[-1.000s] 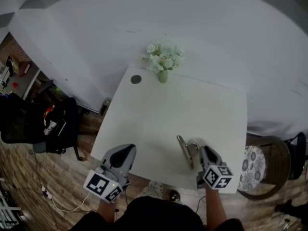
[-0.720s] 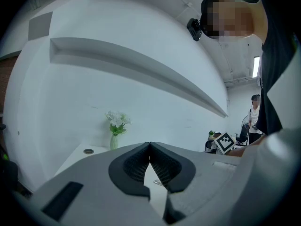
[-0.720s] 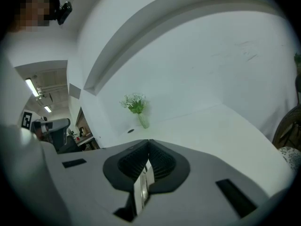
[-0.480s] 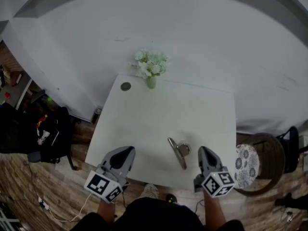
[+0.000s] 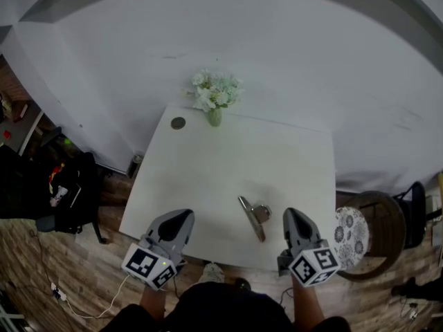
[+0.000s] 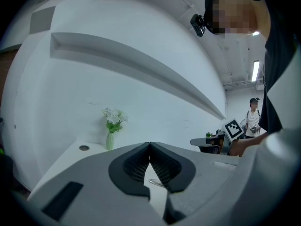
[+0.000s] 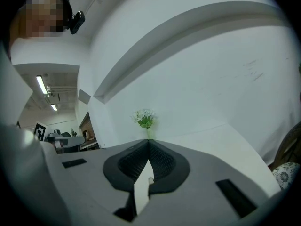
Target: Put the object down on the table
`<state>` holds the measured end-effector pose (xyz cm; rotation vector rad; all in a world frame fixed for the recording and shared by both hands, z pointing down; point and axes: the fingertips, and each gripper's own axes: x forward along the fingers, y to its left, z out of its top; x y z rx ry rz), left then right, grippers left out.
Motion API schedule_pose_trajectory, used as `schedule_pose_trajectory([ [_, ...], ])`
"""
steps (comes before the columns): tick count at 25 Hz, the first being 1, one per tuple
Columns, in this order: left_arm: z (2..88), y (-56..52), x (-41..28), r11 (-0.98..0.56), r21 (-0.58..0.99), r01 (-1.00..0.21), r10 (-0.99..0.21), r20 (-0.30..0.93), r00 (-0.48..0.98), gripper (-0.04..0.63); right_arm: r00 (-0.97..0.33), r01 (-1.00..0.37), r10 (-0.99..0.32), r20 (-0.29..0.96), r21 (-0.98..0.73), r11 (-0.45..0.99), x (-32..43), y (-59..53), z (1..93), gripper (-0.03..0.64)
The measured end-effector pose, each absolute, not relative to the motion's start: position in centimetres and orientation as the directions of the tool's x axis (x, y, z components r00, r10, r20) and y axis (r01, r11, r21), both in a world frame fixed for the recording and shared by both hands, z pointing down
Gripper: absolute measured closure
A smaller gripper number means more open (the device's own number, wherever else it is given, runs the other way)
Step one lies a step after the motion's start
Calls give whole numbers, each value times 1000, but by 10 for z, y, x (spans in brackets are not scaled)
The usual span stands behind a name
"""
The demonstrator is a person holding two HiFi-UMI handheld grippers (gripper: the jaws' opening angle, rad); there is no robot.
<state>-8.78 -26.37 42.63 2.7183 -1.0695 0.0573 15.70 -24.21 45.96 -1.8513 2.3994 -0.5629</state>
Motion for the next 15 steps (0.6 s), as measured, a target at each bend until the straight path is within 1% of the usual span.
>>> schedule_pose_trajectory([
  [6, 427, -263, -87, -710, 185, -679, -670, 120, 733, 595, -288, -928, -942, 174, -294, 230, 155, -242, 458, 620],
  [15, 424, -266, -85, -716, 176, -676, -666, 121, 736, 595, -293, -925, -940, 173, -299, 234, 155, -244, 456, 620],
])
